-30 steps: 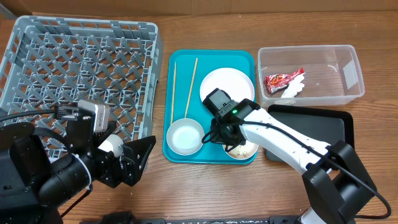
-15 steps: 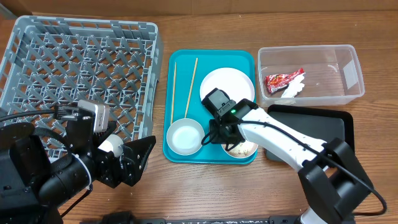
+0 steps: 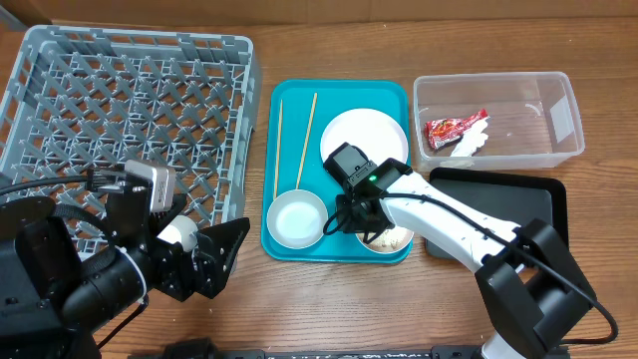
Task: Sort waste into correct bins and load items into the dishwasher
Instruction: 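Grasp the bowl of rice on the teal tray with the right gripper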
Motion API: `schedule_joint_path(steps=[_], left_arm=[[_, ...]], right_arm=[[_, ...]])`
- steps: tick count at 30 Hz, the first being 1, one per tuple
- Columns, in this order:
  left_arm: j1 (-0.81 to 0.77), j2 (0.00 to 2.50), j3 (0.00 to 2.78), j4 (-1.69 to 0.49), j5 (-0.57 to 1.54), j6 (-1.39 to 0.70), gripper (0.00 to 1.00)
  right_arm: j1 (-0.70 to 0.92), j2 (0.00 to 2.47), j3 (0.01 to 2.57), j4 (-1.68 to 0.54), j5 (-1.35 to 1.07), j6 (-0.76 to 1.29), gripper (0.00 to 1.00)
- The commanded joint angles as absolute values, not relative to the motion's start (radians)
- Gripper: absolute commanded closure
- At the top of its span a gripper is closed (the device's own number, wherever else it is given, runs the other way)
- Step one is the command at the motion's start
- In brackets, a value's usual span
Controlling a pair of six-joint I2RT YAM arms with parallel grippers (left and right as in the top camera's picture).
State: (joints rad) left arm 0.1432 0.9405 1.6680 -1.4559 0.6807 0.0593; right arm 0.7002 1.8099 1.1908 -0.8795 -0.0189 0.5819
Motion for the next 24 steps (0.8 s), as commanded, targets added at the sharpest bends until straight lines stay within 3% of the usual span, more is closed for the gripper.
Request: schedule_joint_path(steps=[1, 10, 19, 24], left_arm=[[0.137, 0.942, 1.684, -1.456, 0.695, 0.075, 0.00], [0.137, 0.942, 1.684, -1.456, 0.695, 0.075, 0.00], [0.137, 0.942, 1.684, -1.456, 0.695, 0.075, 0.00], [0.137, 0.942, 1.684, -1.456, 0.695, 0.075, 0.00]], right_arm=[[0.706, 1.821, 1.199, -0.862, 0.048, 0.568, 0.77], [0.706, 1.857, 1.197, -0.862, 0.068, 0.568, 0.78], [0.706, 1.860, 1.197, -0.865, 0.067, 0.568, 0.96], [0.706, 1.859, 1.219, -0.896, 0.067, 0.568, 0.96]])
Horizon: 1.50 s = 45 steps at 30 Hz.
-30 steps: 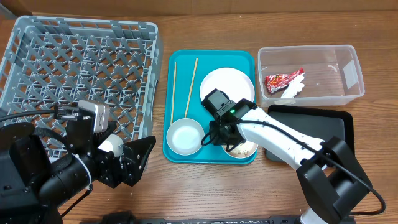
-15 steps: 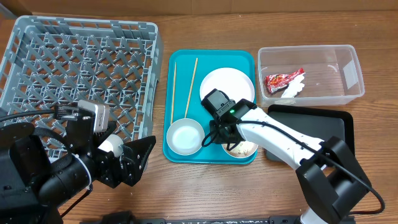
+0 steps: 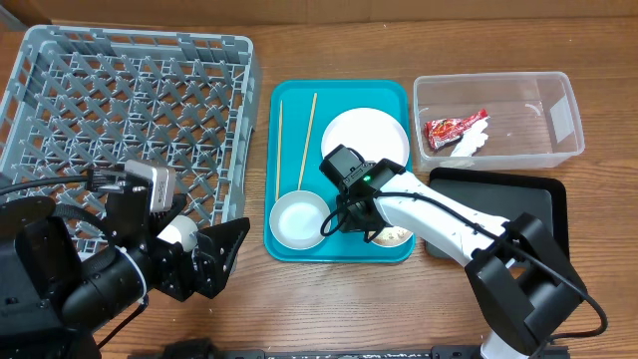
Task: Sort waste into correct bins and load items into the dishwasher
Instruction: 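Grasp the bowl of rice on the teal tray with the right gripper, then tip the bowl over the black tray to pour out the rice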
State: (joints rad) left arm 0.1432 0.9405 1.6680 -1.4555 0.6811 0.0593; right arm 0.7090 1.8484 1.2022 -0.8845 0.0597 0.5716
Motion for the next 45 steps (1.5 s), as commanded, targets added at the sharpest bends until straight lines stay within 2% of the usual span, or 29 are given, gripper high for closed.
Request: schedule_joint_path(steps=[1, 10, 15, 21, 32, 37, 45], left_arm=[[0.137, 0.942, 1.684, -1.456, 0.695, 0.075, 0.00], [0.137, 0.942, 1.684, -1.456, 0.695, 0.075, 0.00], [0.137, 0.942, 1.684, -1.456, 0.695, 0.075, 0.00], [0.137, 0.942, 1.684, -1.456, 0.695, 0.075, 0.00], [0.137, 0.942, 1.684, -1.456, 0.695, 0.075, 0.00], [0.137, 0.942, 1.684, -1.456, 0.695, 0.075, 0.00], [0.137, 0.942, 1.684, -1.456, 0.695, 0.075, 0.00]], right_arm=[[0.706, 1.857, 1.229, -0.907, 0.067, 0.568, 0.96], [0.706, 1.757, 1.403, -1.084, 0.067, 0.663, 0.96], [0.695, 1.638, 1.426, -1.101, 0.066, 0.735, 0.96], [0.607, 1.534, 1.426, -1.151, -0.031, 0.720, 0.96], [0.143, 1.501, 1.407, -1.256, -0.526, 0.364, 0.96], [0.014, 1.500, 1.331, -1.317, -0.590, 0.231, 0.96], [-0.179, 1.500, 1.060, -1.214, -0.995, -0.081, 0.96]])
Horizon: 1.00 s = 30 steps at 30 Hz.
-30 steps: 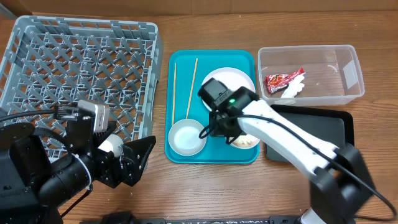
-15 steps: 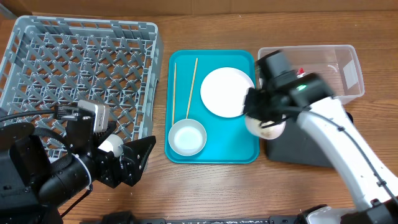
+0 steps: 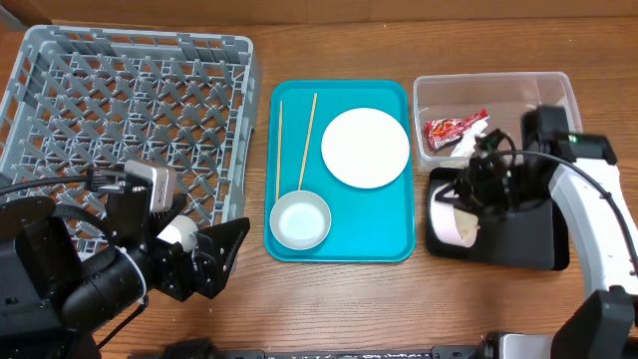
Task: Sort waste into correct bins and load items into the dishwasher
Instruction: 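Tip the bowl over the black tray to pour out the rice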
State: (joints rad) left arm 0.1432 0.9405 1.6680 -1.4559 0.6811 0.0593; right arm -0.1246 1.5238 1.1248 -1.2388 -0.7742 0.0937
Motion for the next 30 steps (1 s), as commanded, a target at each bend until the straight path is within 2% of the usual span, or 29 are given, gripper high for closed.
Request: schedule_joint_path(steps=[1, 5, 9, 14, 28, 30], left_arm=[[0.137, 0.942, 1.684, -1.456, 0.695, 0.075, 0.00], [0.137, 0.942, 1.684, -1.456, 0.695, 0.075, 0.00], [0.137, 0.942, 1.684, -1.456, 0.695, 0.075, 0.00], [0.137, 0.942, 1.684, -1.456, 0.695, 0.075, 0.00], [0.137, 0.942, 1.684, -1.456, 0.695, 0.075, 0.00], [0.137, 0.942, 1.684, -1.456, 0.695, 0.075, 0.00]], right_arm=[[-0.210, 1.500, 1.028, -1.196, -1.052, -0.126, 0.96], [-0.345, 1.500, 0.955, -1.179, -1.233, -0.337, 0.96], [-0.427, 1.500, 0.947, -1.178, -1.244, -0.434, 0.96], [-0.453, 1.500, 0.947, -1.186, -1.262, -0.533, 0.96], [-0.493, 1.500, 0.947, -1.185, -1.346, -0.531, 0.96], [-0.495, 1.506, 0.947, -1.153, -1.346, -0.462, 0.96]])
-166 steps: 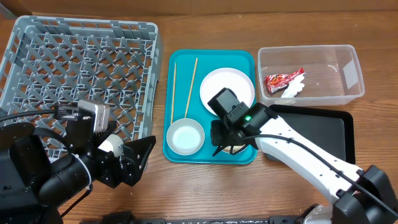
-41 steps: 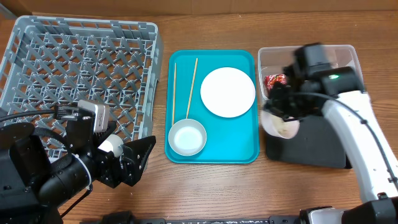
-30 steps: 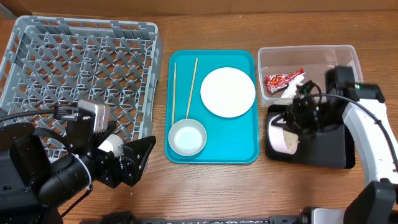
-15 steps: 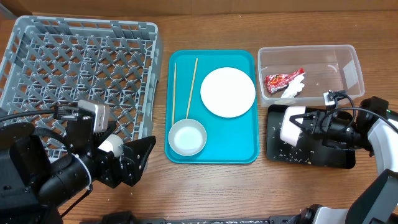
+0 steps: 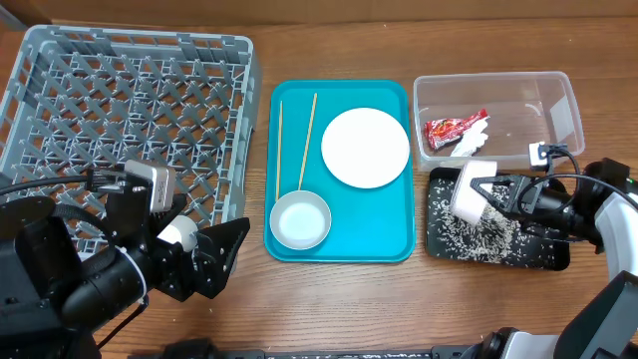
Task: Sort waste into correct bins and load items into the dishwasher
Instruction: 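Tip the bowl over the black tray to pour out the rice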
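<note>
My right gripper (image 5: 490, 193) is shut on a small white bowl (image 5: 466, 197), held tipped on its side over the black bin (image 5: 538, 254). Rice grains (image 5: 478, 235) lie scattered across that bin. On the teal tray (image 5: 389, 244) rest a white plate (image 5: 365, 147), a small white bowl (image 5: 299, 220) and two wooden chopsticks (image 5: 306, 140). The grey dish rack (image 5: 120, 100) fills the far left. My left gripper (image 5: 221, 255) hangs open near the table's front left, holding nothing.
A clear plastic bin (image 5: 553, 100) at the back right holds a red wrapper (image 5: 452, 129) and a crumpled white paper (image 5: 473, 141). The left arm's bulk covers the rack's front edge. Bare wooden table shows between tray, rack and bins.
The held bowl has shifted slightly right over the black bin and is tipped further. Rice now lies scattered in the bin, which was bare before. The left arm has not moved.
My right gripper was at a bowl of rice on the teal tray's front right corner, and stayed there at the following moment. Then it held the bowl on its side over the black bin. Now the rice lies in that bin.
</note>
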Motion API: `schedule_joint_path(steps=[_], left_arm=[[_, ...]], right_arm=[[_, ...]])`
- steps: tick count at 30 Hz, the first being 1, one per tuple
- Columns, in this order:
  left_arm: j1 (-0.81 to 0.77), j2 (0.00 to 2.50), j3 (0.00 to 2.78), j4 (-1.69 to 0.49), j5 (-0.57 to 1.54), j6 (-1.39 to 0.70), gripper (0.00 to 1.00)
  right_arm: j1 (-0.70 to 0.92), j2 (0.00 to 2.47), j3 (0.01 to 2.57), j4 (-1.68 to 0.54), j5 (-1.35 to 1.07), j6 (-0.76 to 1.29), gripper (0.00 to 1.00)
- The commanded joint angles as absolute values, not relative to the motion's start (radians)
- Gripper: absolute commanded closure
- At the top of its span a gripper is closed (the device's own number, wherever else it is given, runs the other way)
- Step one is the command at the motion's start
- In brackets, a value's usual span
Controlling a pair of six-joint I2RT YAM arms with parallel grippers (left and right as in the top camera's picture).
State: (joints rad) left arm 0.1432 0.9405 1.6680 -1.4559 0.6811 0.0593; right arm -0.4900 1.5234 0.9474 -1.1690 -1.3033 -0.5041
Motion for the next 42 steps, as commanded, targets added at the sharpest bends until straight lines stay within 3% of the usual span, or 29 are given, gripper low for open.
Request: schedule_joint_path(steps=[1, 4, 6, 9, 13, 16, 19, 22, 25, 28, 31, 35, 38, 42], left_arm=[[0.137, 0.942, 1.684, -1.456, 0.695, 0.075, 0.00], [0.137, 0.942, 1.684, -1.456, 0.695, 0.075, 0.00], [0.137, 0.942, 1.684, -1.456, 0.695, 0.075, 0.00], [0.137, 0.942, 1.684, -1.456, 0.695, 0.075, 0.00], [0.137, 0.942, 1.684, -1.456, 0.695, 0.075, 0.00], [0.137, 0.942, 1.684, -1.456, 0.695, 0.075, 0.01], [0.137, 0.942, 1.684, -1.456, 0.695, 0.075, 0.00], [0.137, 0.942, 1.684, -1.456, 0.695, 0.075, 0.00], [0.137, 0.942, 1.684, -1.456, 0.695, 0.075, 0.00], [0.137, 0.942, 1.684, -1.456, 0.695, 0.075, 0.00], [0.137, 0.942, 1.684, -1.456, 0.695, 0.075, 0.00], [0.137, 0.942, 1.684, -1.456, 0.695, 0.075, 0.00], [0.137, 0.942, 1.684, -1.456, 0.695, 0.075, 0.00], [0.137, 0.942, 1.684, -1.456, 0.695, 0.075, 0.00]], right_arm=[[-0.495, 1.507, 0.947, -1.163, -1.383, -0.446, 0.96], [-0.495, 1.507, 0.947, -1.166, -1.417, -0.509, 0.96], [-0.495, 1.519, 0.947, -1.107, -1.419, -0.385, 0.96], [-0.492, 1.518, 0.947, -1.187, -1.505, -0.482, 0.96], [-0.502, 1.523, 0.947, -1.143, -1.411, -0.406, 0.96], [-0.505, 1.523, 0.947, -1.186, -1.399, -0.498, 0.96], [-0.513, 1.531, 0.947, -1.201, -1.418, -0.413, 0.96], [-0.513, 1.528, 0.947, -1.236, -1.431, -0.529, 0.96], [-0.525, 1.542, 0.947, -1.173, -1.386, -0.345, 0.96], [-0.524, 1.539, 0.947, -1.279, -1.440, -0.559, 0.96], [-0.538, 1.557, 0.947, -1.262, -1.419, -0.371, 0.96], [-0.530, 1.546, 0.948, -1.380, -1.451, -0.687, 0.96], [-0.545, 1.560, 0.949, -1.291, -1.367, -0.435, 0.96], [-0.508, 1.535, 0.983, -1.455, -1.313, -0.617, 0.96]])
